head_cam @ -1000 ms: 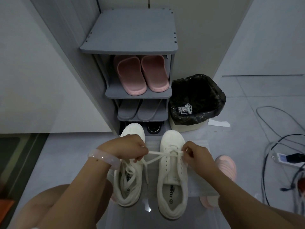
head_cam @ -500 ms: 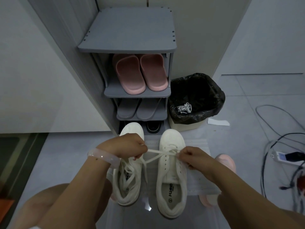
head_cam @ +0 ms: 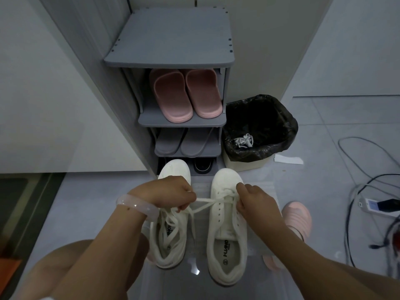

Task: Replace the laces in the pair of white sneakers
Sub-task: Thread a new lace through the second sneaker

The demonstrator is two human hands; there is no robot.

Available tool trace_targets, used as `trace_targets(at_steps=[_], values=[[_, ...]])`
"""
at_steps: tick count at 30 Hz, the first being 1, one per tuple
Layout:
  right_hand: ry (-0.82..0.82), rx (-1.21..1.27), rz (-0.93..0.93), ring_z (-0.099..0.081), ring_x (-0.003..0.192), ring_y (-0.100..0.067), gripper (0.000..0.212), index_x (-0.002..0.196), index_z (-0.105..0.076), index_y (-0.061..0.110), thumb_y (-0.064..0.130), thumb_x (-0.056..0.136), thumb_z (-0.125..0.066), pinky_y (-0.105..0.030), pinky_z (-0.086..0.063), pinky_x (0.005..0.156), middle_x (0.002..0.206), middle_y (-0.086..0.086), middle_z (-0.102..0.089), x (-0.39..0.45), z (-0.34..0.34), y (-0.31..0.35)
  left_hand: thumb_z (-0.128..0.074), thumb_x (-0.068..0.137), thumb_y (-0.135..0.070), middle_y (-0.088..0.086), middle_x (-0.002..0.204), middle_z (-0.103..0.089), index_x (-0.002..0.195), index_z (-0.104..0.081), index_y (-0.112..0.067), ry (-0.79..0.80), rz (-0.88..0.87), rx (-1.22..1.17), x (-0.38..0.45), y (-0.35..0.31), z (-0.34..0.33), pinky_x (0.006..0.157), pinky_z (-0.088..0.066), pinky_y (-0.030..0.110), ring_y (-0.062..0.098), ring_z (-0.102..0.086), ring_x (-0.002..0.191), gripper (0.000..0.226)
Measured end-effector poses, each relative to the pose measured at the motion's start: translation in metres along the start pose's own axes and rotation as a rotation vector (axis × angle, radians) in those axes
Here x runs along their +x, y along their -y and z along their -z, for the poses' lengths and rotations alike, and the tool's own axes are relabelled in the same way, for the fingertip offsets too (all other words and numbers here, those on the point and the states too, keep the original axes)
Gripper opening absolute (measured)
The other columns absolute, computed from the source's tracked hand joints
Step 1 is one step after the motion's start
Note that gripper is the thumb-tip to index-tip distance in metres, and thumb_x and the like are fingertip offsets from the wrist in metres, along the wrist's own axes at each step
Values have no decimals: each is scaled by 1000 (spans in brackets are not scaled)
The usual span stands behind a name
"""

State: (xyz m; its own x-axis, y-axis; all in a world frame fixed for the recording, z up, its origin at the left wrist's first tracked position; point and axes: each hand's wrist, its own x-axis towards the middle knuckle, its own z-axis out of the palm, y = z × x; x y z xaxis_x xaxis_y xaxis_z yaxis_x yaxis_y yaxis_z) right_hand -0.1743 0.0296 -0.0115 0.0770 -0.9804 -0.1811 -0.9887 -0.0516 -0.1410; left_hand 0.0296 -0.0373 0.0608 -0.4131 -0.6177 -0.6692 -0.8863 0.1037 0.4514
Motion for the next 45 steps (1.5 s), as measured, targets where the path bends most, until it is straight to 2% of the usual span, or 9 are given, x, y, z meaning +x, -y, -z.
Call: trace_targets(at_steps=[6, 10, 18, 27, 30, 33, 38, 41, 45], values=[[40, 361, -81, -51, 73, -17, 10, 96, -52, 10, 14, 87, -51, -30, -41, 64, 82, -3, -56, 2, 0, -9, -44, 89, -22, -4, 58, -57, 50, -51, -18, 13, 1, -4, 0, 0, 1, 68, -41, 24, 8, -48, 59, 39], [35, 496, -53, -48, 67, -10, 6, 87, -56, 13, 18, 87, -59, -21, -37, 60, 72, 7, -51, 0, -2, -14, -43, 89, -21, -6, 56, -56, 50, -51, -17, 5, -1, 0, -1, -2, 2, 68, -41, 23, 6, -48, 58, 39], [12, 82, 5, -39, 69, -14, 13, 86, -30, 17, 23, 95, -36, -26, -30, 57, 68, 7, -30, 2, -2, -4, -43, 88, -22, -3, 56, -55, 50, -50, -16, 21, 20, 9, -2, -4, -1, 65, -40, 22, 7, -47, 56, 39], [30, 157, 38, -37, 67, -15, 12, 83, -33, 13, 16, 92, -39, -28, -29, 58, 71, 2, -39, 7, -4, -4, -50, 86, -26, 3, 60, -57, 50, -50, -12, -152, 113, 12, 1, 3, -2, 55, -40, 21, 14, -52, 55, 38], [46, 221, 106, -38, 71, -13, 6, 92, -41, 14, 20, 94, -41, -28, -32, 61, 79, 3, -44, 4, -2, -12, -49, 86, -25, 1, 54, -56, 50, -46, -11, -231, 137, -65, 4, 4, -3, 49, -36, 19, 11, -50, 49, 39], [72, 326, 148, -42, 78, -9, 21, 114, -51, 17, 18, 93, -48, -24, -37, 66, 89, 7, -48, -3, -5, -16, -47, 87, -25, -2, 52, -60, 49, -46, -15, -275, 142, -248, 5, 1, -2, 44, -34, 16, 9, -51, 47, 39], [27, 524, 125, -51, 78, -4, 29, 119, -60, 18, 20, 90, -57, -13, -42, 71, 89, 9, -53, -14, -9, -11, -45, 86, -22, -5, 45, -58, 46, -47, -14, -292, 114, -380, 2, -4, 3, 45, -36, 15, 7, -51, 46, 41], [39, 521, 72, -51, 84, -5, 42, 127, -54, 22, 40, 89, -55, -12, -39, 72, 97, 9, -50, -21, -9, -3, -45, 86, -20, -5, 42, -57, 44, -50, -12, -272, 96, -361, 1, -5, 3, 38, -36, 9, 1, -48, 38, 43], [83, 449, -6, -53, 93, -11, 63, 139, -38, 26, 57, 86, -48, -20, -42, 77, 112, 5, -45, -30, -11, 12, -45, 86, -20, 2, 55, -61, 44, -53, -11, -276, 88, -294, -1, -6, 5, 43, -39, 11, 8, -48, 50, 44]])
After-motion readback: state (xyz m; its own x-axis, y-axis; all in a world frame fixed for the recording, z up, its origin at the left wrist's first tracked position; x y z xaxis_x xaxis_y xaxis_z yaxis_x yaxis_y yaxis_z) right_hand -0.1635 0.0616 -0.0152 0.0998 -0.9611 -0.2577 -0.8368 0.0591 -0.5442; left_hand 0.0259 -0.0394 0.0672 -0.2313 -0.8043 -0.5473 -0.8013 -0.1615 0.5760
